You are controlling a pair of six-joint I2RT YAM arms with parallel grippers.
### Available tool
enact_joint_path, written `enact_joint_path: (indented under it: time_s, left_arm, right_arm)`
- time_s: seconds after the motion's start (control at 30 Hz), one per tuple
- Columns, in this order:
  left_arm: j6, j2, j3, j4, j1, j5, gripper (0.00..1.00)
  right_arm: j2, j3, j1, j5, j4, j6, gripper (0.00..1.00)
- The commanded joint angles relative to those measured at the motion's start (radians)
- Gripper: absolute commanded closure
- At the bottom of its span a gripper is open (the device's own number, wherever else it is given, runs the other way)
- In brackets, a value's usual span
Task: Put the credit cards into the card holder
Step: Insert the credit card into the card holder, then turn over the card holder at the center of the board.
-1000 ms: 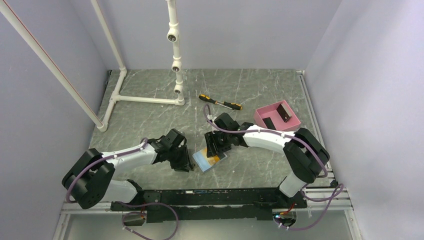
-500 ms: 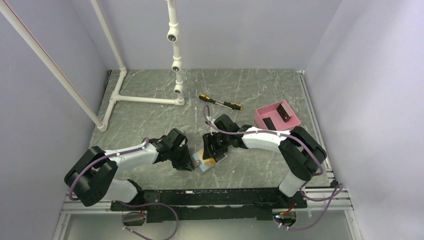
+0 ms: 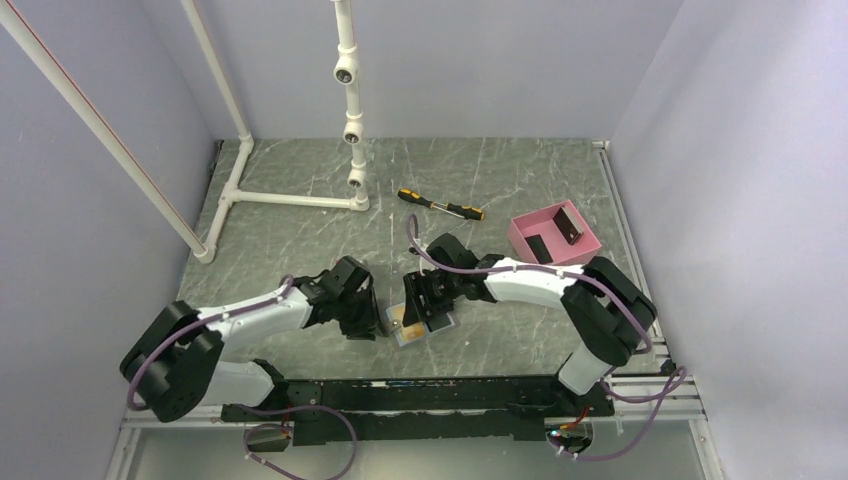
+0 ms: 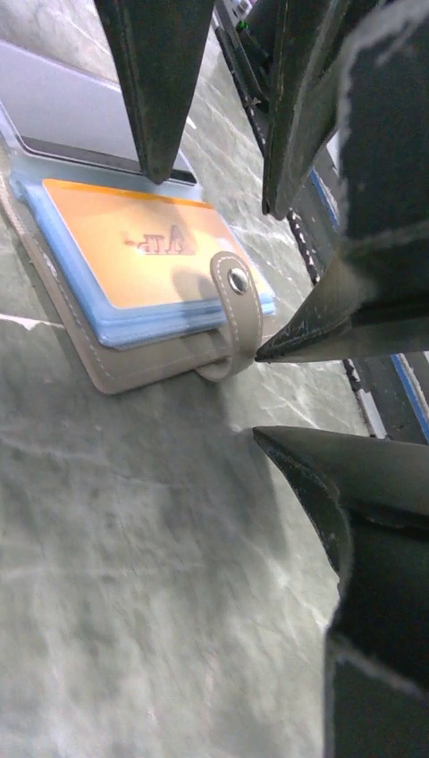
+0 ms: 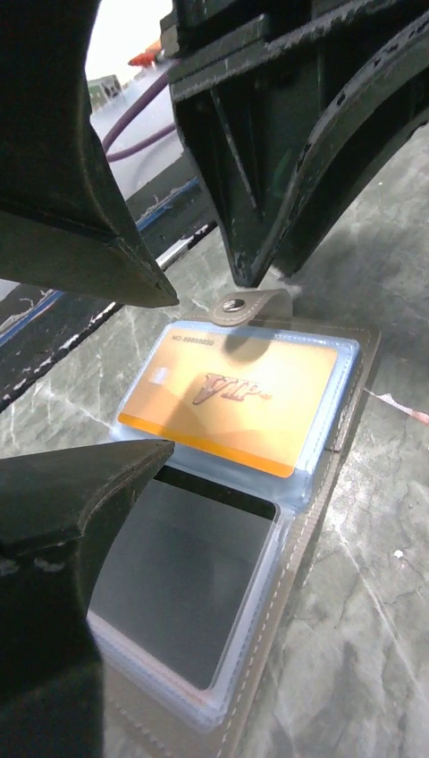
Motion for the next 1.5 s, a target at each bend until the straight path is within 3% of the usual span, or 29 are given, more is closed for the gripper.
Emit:
enact_joint_path:
  time_s: [0.0,0.1,0.27,0.43,0.7,1.03,1.2,1.47]
  left_arm:
    - [0.003,-0.131,-0.007,-0.106,-0.002,-0.063,0.58]
    - [-0.007,-0.21,-0.01,-0.077,-0.002,-0.008,0.51]
    - [-0.027,-0.219,0.001,0.055,-0.002,0.096,0.53]
    - [-0.026,-0.137,0.031,0.119,-0.006,0.145,0.56]
    - [-0.088,-0.087,0.021,0.187,-0.068,0.134,0.48]
    - [-0.124,-0.066,0.008,0.199,-0.091,0.066,0.49]
    - [-0.131,-0.091,0.03,0.118,-0.115,-0.007,0.32]
    - [-0.144,-0.032,0.02,0.183,-0.123,0.015,0.37]
  right_arm:
    - [-0.084,0.063,0.035,0.121,-0.122,-0.071,0.42]
    - [-0.093,0.028,0.045,0.113,-0.093,-0.051,0.6]
    - [-0.076,-0.011,0.047,0.122,-0.042,-0.03,0.86]
    - [-0.031,-0.023,0.048,0.147,-0.023,-0.023,0.99]
    - [-0.027,-0.048,0.057,0.204,-0.037,-0.013,1.0]
    - [-0.009,-0.07,0.059,0.198,-0.005,-0.002,1.0]
    - [-0.002,-0.075,0.059,0.194,0.006,-0.004,1.0]
    - [0.001,-0.076,0.059,0.188,0.014,-0.003,1.0]
